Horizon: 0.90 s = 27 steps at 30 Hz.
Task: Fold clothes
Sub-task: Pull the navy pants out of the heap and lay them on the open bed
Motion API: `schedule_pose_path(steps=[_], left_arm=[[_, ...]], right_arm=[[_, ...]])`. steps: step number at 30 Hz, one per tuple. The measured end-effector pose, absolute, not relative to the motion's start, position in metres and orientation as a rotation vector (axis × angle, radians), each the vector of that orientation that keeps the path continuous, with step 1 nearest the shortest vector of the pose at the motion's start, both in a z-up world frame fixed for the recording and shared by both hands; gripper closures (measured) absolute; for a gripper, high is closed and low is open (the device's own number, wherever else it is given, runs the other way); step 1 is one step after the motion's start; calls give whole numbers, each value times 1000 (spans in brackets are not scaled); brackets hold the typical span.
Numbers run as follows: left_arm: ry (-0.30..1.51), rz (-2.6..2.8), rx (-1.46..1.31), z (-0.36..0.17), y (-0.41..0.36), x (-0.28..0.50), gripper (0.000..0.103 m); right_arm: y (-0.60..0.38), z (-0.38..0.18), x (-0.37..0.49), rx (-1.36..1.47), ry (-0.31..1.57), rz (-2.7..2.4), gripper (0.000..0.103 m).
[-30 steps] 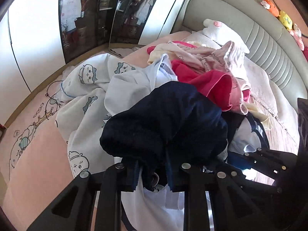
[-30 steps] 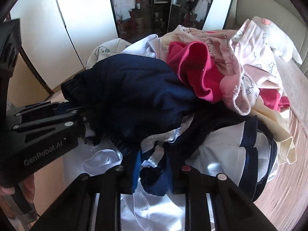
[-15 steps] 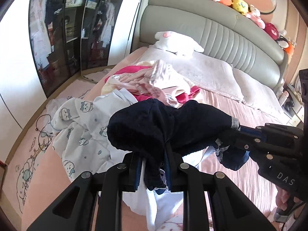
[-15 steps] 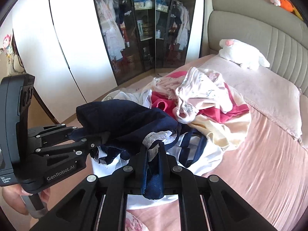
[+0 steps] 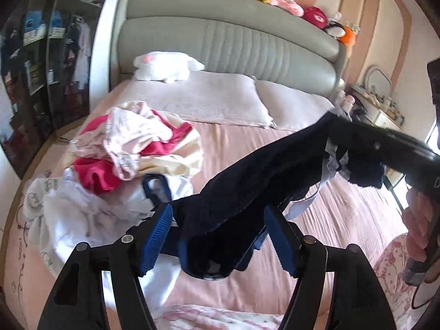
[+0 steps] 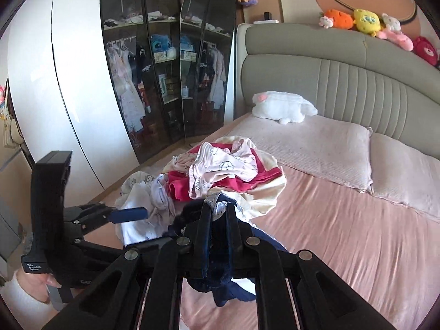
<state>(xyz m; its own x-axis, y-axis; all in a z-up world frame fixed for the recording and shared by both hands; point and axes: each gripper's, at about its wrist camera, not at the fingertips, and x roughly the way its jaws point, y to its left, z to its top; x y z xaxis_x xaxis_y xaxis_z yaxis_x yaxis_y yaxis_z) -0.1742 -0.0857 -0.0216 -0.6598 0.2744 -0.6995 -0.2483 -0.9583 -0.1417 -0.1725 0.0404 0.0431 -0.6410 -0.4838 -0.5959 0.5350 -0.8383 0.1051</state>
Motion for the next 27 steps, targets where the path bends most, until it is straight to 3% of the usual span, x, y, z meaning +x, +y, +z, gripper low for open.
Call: schedule_pose_path(steps=[3,7,9,11,12,15,16,18,24,26,27], left_arm=[[170,2610,-1167,-38,-30,-183,35],[102,2465,-1204,-47,22,-183,35],[220,2501,-1225,-57,51,-185,37],[431,2564,-1282,-76,68,-192,74],[421,2548,-1347,-85,66,-197,84],[249,2520,-1461,-97,45,-201,84],[220,2527,-1479,-99,39,-200,84],[214,2530,-1502,-102,32,-197,83],[244,2384,-1641,-139,39,-194,81],[246,2305,-1701,-160,48,-193,77],[240,2271,-1717,-169,52,-193,70]], right_arm=[[76,59,-161,822,92,-2480,96],[131,93,-144,753,57,-2558,96],[149,100,-140,741,99,-2611,96],[162,94,-139,793,147,-2651,96],[168,85,-140,841,147,-2646,96],[184,37,-148,1013,145,-2572,94],[186,12,-154,1085,169,-2554,88],[186,-44,-169,1253,203,-2497,76],[181,-181,-199,1574,373,-2423,75],[189,-202,-206,1663,375,-2410,73],[195,-209,-207,1692,334,-2395,67]])
